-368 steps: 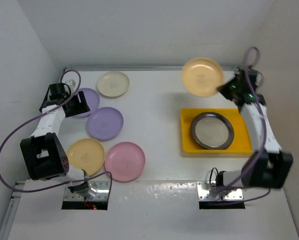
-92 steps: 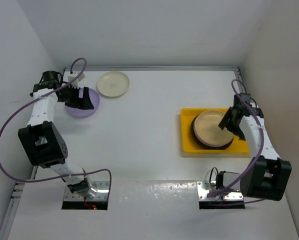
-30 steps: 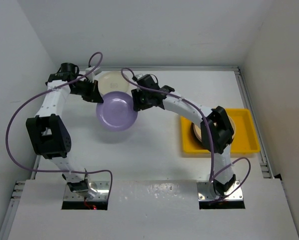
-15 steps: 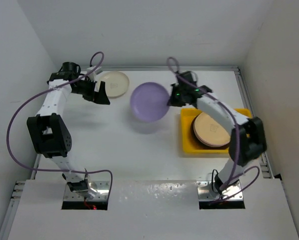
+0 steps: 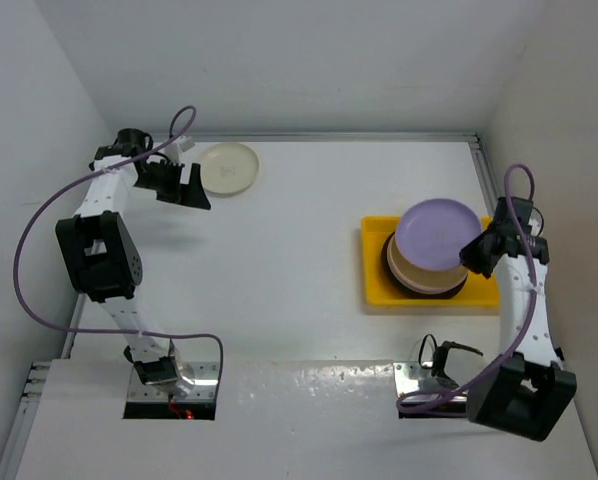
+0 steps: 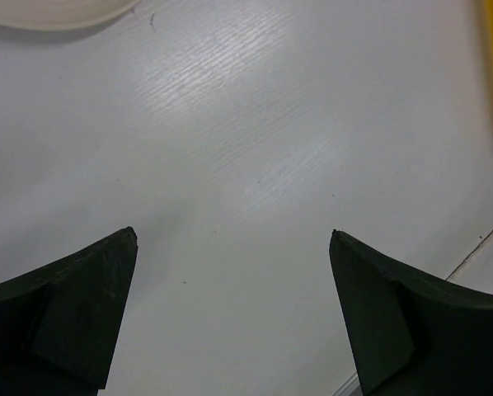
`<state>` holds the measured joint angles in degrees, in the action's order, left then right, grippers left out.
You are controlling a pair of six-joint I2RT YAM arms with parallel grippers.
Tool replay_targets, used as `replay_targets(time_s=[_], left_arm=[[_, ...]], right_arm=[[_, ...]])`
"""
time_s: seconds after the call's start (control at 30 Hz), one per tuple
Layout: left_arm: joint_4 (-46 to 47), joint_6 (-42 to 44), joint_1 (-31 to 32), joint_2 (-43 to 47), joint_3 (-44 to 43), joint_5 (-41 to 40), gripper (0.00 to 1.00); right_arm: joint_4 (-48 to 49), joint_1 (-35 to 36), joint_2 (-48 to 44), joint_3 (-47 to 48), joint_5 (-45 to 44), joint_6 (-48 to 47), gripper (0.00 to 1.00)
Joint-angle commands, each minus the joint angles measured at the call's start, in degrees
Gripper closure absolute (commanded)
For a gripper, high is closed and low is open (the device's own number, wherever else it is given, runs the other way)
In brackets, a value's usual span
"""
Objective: Place the plates into the plastic bin on the countertop
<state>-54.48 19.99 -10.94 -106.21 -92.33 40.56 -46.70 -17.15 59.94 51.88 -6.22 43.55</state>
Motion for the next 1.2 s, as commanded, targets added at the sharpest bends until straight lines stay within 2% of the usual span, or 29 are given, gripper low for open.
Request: replay_targets(time_s=[0.0,0.13,0.17,0.27,0.3,0.4,0.43,0.5,0.53,0.57,0.67,0.77,0.9,1.0,1.03,1.1,1.13,1.17], left_arm=[[0.25,-0.21,-0.13,-0.22,-3.03,1.02,0.0],[0.77,0.31,-0.13,-0.22,-3.03,1.02,0.0],[0.78,0.31,-0.13,-0.74,-3.03,1.02,0.0],[3.05,-2.14,-0.13,-1.89,-3.03,0.15,0.0],[4.54,-3.63,-0.13,-1.89,-3.55,-0.65,0.0],[14.55,-15.65,-0.13,-5.22,-3.55,-9.85,0.0],[19.1,-21.68,-0.13,-6.54,-5.64,-12.4,0.0],[22.73,-26.56,-0.13,-11.98,-8.46,-19.0,0.0],[25.01,-30.5,-0.13,-16.26,-12.3,-23.46,0.0],[25.64,-31.75,-0.13,-18.57,-14.61,-24.9,0.0],[26.27,-33.0,2.05,-25.07,-24.07,-28.84,0.0],[26.79,-33.52,3.11,-33.25,-32.08,-28.26,0.0],[26.79,-33.52,4.35,-40.73,-37.22,-28.87,0.0],[26.79,-32.47,4.87,-42.67,-36.17,-26.15,0.24],[26.79,-31.95,4.87,-42.67,-35.38,-24.92,0.45],[26.79,-30.72,4.87,-43.19,-34.05,-21.32,0.56],[26.01,-30.19,4.87,-43.2,-34.05,-20.18,0.7],[24.0,-29.66,4.87,-43.81,-34.05,-19.56,0.79]], right_arm=[[-1.91,-1.75,2.19,-2.22,2.17,1.8,0.97],[1.52,-1.92,6.57,-3.71,3.14,1.27,0.8],[1.17,-1.75,7.46,-3.71,2.62,0.84,0.67],[-1.28,-1.14,10.98,-2.66,-0.53,-0.04,0.44],[-1.99,-0.35,12.03,-1.53,-3.07,-0.04,0.27],[-5.24,1.32,12.65,1.19,-10.62,0.13,0.14],[-5.94,2.02,12.57,2.86,-12.57,0.74,0.11],[-6.92,4.12,12.04,6.2,-18.8,0.84,0.1],[-7.0,6.4,11.95,6.91,-21.7,0.66,0.06],[-7.09,6.42,11.95,8.4,-22.95,0.75,0.06],[-5.78,9.93,12.47,11.31,-27.0,-0.13,0.06],[-5.68,12.57,13.62,13.86,-28.41,-0.66,0.06],[-7.17,16.09,14.5,17.02,-31.3,-0.4,0.07],[-7.44,19.68,13.98,18.61,-34.91,-1.18,0.07],[-7.1,20.74,13.89,19.39,-35.35,-1.97,0.08],[-6.57,21.97,14.06,20.8,-36.85,-3.37,0.08],[-6.13,23.98,14.15,21.94,-37.11,-3.99,0.08],[-5.52,24.7,14.24,22.39,-37.29,-6.0,0.08]])
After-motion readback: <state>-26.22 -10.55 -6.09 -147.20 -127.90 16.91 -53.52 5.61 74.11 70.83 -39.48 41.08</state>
